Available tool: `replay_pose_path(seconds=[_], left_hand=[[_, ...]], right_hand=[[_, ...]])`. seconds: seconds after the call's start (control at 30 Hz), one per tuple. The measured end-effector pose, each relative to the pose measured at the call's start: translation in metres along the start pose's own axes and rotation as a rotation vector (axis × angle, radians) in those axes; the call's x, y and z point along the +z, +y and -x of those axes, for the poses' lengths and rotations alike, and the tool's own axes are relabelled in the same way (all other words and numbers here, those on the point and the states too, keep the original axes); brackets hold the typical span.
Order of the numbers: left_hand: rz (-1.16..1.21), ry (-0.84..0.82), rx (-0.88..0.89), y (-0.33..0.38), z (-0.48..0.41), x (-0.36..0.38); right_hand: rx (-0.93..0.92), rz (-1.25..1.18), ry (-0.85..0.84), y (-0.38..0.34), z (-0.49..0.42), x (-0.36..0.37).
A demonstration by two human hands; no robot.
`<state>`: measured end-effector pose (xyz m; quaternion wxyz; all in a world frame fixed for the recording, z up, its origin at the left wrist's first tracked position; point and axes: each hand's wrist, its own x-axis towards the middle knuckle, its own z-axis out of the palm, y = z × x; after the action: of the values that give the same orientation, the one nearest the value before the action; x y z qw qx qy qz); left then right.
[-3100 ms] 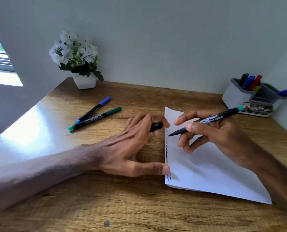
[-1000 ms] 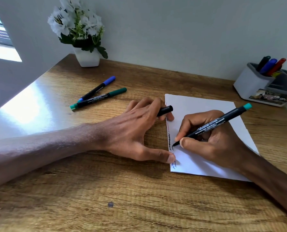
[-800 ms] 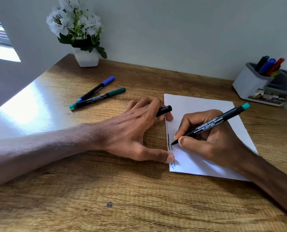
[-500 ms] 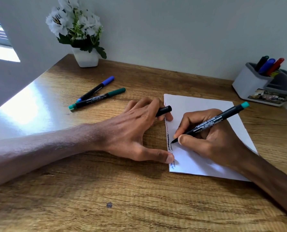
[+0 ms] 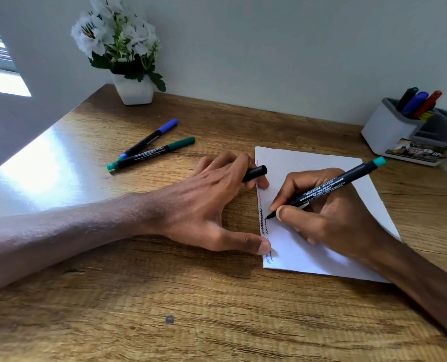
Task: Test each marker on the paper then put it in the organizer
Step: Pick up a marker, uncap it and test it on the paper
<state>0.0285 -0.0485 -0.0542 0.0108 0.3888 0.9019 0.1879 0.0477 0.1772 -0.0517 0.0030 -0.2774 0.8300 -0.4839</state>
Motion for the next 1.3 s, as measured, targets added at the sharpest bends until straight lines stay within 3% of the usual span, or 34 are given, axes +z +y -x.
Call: replay_pose_path(seconds=[0.8, 1.0, 1.3], left_hand=[[-0.021, -0.016, 0.004, -0.001, 0.0, -0.001], [-0.025, 0.0, 0.006, -0.002, 0.001, 0.002], [0.165, 0.268, -0.025, -0.007, 0.001, 0.004]], right_hand=[[0.104, -0.038, 0.089, 0.001, -0.002, 0.002], [0.114, -0.183, 0.19, 0.007, -0.001, -0.004], [0.032, -0.281, 0.272, 0.002, -0.003, -0.012]])
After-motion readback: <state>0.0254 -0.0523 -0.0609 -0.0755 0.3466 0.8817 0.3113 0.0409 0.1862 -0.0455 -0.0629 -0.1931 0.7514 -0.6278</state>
